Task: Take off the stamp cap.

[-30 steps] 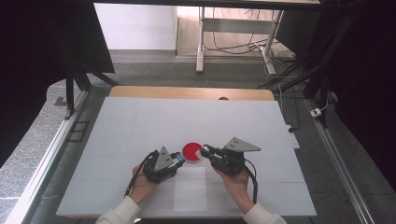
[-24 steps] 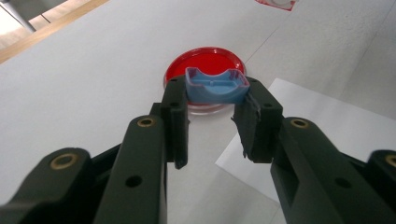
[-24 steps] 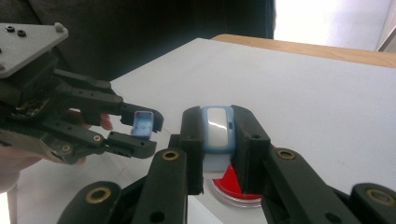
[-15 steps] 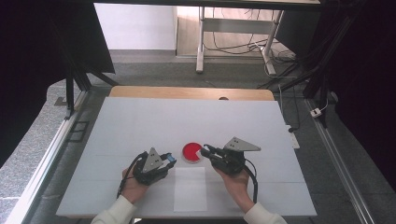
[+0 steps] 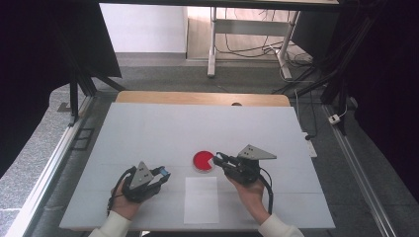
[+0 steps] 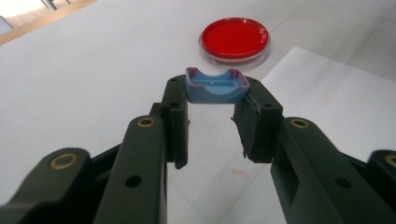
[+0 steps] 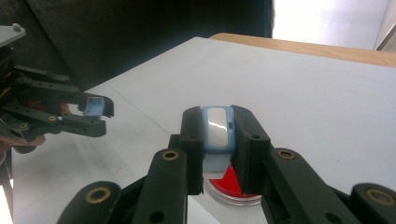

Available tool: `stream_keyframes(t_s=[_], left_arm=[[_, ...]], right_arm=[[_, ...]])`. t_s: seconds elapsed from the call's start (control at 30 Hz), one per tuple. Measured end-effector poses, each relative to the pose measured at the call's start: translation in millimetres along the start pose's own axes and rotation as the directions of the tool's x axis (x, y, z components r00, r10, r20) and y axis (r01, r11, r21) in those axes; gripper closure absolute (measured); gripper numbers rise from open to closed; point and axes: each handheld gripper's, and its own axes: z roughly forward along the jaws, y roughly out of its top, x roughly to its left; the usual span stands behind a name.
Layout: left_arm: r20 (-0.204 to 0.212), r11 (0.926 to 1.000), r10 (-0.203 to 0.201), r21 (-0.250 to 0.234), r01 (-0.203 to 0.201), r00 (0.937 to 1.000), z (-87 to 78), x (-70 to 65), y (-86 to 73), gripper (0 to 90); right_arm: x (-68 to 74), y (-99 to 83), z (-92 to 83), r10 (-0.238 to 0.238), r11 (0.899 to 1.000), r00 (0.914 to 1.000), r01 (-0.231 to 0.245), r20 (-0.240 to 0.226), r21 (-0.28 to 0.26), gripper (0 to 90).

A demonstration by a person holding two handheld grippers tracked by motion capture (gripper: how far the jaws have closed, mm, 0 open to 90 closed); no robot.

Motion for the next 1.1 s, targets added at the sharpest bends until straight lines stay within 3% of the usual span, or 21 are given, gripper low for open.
stream_keyframes(t_s=[0.3, 0.57, 1.1], left_arm=[[-0.005, 0.9992, -0.040, 0.005, 0.040, 0.9992, -13.9, 9.2, -14.3, 66.3], [0.005, 0.9996, -0.024, 0.013, 0.024, 0.9997, -13.5, 8.6, -13.9, 66.3], [0.008, 0.9990, -0.030, 0.034, 0.030, 0.9995, -12.3, 9.0, -14.2, 66.3]], right_arm=[[-6.1, 0.8, 0.9, -0.004, 1.000, 1.0000, 0.004, 0.000, 0.005, 75.1], [-6.5, 2.2, 2.6, -0.025, 1.000, 0.9996, 0.026, -0.008, 0.017, 75.0], [-6.8, 11.6, 9.6, -0.038, 0.998, 0.9987, 0.039, -0.035, 0.048, 75.0]])
